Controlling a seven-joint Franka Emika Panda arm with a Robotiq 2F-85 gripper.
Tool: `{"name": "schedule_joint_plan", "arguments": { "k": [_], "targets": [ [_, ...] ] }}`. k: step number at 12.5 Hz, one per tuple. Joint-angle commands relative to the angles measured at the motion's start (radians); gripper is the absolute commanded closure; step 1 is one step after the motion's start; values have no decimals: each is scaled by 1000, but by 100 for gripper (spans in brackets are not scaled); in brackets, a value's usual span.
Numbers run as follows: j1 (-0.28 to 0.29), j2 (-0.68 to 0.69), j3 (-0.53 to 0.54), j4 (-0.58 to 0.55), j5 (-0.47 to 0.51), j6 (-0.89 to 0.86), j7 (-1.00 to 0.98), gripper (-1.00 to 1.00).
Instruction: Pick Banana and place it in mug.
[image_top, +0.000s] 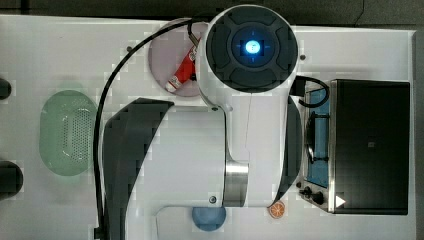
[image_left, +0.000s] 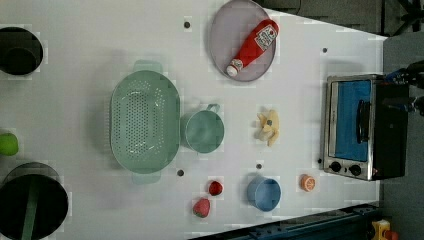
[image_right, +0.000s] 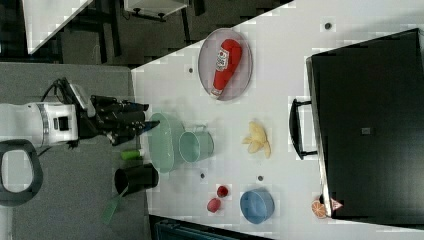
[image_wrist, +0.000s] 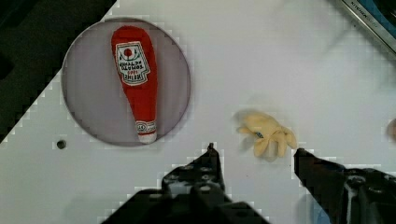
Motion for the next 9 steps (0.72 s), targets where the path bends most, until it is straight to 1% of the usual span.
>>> {"name": "schedule_joint_plan", "arguments": {
  "k": [1,3,6,9],
  "targets": [
    [1,-249,-42,-99,-20,-178,-23,-59],
    [1,-248,-42,-109,-20,-178,-23,-99],
    [2,-232,-41,-175,-20,-140,-23,-100],
    [2,-200,-41,-300,-20,1,-33,-100]
  ]
}}
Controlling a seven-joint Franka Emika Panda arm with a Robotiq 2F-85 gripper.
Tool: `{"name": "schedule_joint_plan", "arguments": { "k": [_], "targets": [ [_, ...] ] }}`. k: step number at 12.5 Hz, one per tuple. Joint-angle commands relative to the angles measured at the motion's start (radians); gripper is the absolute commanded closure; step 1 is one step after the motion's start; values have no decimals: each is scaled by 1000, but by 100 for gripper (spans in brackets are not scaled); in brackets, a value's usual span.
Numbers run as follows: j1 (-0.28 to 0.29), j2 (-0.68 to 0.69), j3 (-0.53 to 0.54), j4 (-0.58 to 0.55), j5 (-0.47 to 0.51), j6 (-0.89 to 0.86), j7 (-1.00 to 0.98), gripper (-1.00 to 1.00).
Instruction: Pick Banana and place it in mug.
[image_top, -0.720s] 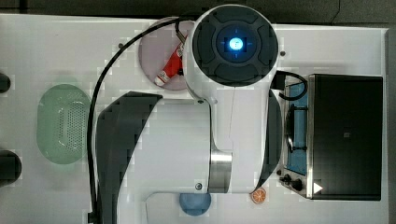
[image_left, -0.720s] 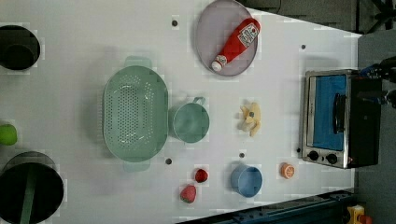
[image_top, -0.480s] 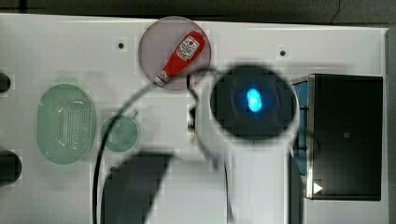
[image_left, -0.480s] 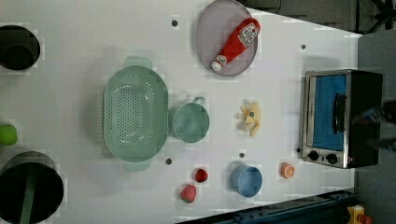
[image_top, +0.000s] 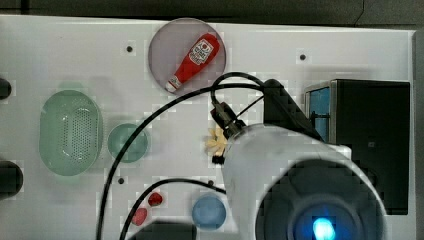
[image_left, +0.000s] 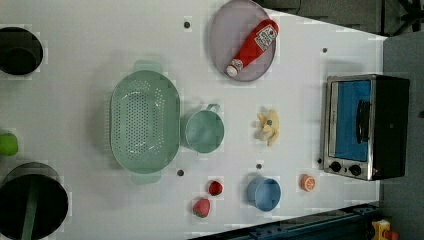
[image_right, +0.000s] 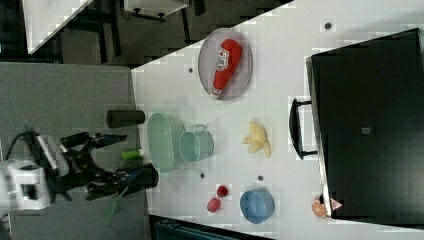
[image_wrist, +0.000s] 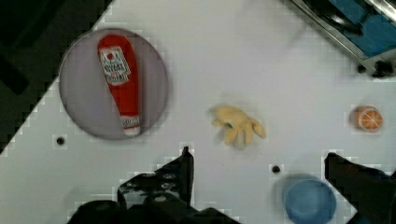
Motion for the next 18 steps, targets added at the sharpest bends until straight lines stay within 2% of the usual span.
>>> {"name": "schedule_joint_plan", "arguments": {
  "k": [1,7,10,18],
  "targets": [
    [-8,111,17,-175,2,93,-50,-100],
    [-9,229,8,-421,2,510,-119,-100],
    [-9,317,5,-501,2,667,-119,-100],
    [-8,601,12,-527,2,1006,-119,-100]
  ]
}}
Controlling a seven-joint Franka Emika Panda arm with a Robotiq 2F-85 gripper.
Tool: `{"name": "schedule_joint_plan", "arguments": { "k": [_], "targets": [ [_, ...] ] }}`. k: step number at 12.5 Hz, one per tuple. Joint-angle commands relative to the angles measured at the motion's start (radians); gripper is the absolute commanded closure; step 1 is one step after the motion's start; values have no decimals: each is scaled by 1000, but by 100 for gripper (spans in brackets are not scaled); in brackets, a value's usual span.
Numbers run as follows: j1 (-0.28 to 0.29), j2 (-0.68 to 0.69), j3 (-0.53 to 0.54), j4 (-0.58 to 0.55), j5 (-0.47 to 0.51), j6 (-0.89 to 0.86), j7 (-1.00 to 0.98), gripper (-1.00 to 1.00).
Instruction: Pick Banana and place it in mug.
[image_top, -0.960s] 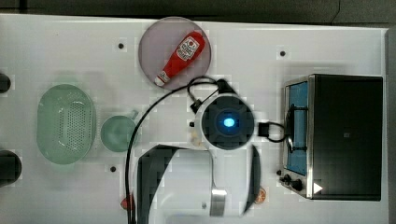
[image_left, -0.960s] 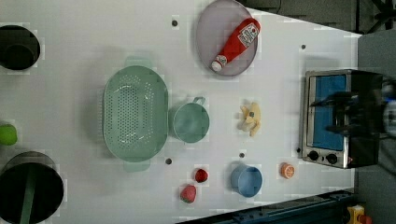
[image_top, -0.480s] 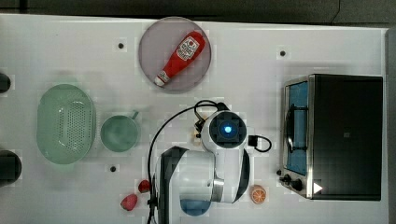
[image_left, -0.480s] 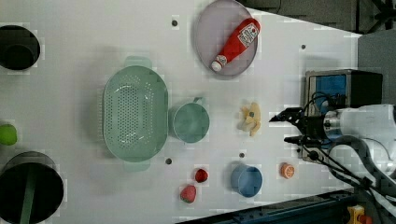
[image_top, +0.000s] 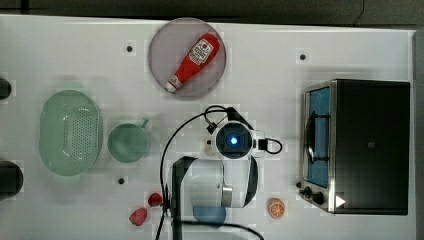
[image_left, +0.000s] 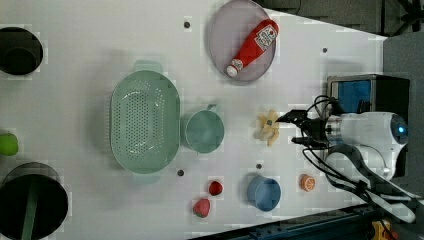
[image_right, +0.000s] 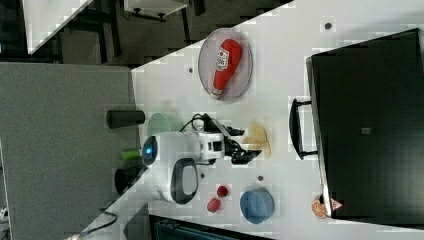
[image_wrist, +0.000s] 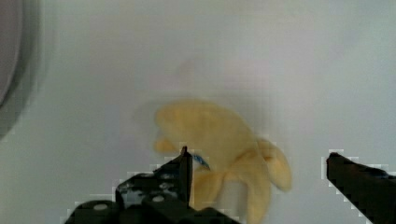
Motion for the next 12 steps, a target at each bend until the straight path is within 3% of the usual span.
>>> {"name": "schedule_joint_plan", "arguments": {
  "k": [1,5,10,12],
  "targets": [
    [-7,66,13,-7,-4,109,-26,-100],
    [-7,138,19,-5,-4,191,-26,-93],
    [-7,133,26,-5,-4,209,-25,26],
    [-8,114,26,-6,-4,202,-25,32]
  ]
}}
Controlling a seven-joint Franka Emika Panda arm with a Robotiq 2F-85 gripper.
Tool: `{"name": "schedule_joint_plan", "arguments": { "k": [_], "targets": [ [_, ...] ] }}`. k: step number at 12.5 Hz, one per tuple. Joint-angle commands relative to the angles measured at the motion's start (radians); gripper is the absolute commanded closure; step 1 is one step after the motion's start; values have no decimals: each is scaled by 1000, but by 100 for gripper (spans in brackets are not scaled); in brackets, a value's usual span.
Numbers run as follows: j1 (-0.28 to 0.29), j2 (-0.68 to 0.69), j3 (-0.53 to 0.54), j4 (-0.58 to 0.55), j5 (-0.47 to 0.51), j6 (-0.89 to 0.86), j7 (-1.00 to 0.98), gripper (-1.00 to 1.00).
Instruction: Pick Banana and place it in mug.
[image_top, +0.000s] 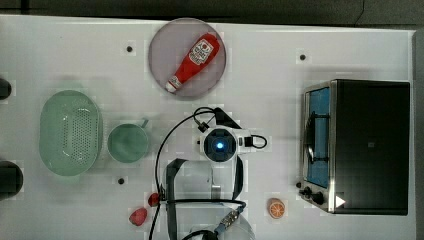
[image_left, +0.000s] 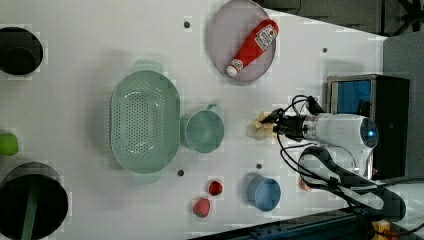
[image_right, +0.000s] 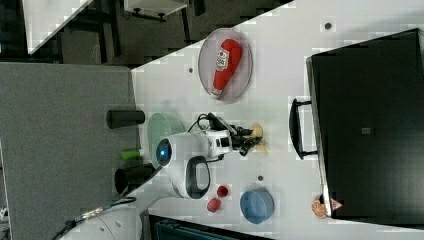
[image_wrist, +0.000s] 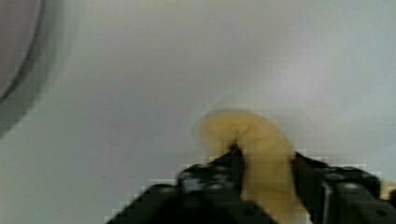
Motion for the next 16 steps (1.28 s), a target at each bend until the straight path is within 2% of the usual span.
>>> {"name": "schedule_joint_plan", "arguments": {
  "k": [1,3,7,11,13,16],
  "targets": [
    [-15,-53,-24,-15,-2,-19,-13,32],
    [-18,-112,-28,-9,5,-68,9,32],
    [-23,-343,-25,41,5,-327,10,32],
    [-24,-552,-27,166,5,-740,10,32],
    [-22,-617,-23,247,5,-896,10,32],
    [-7,-656,27,317,6,-1005,35,32]
  ]
}}
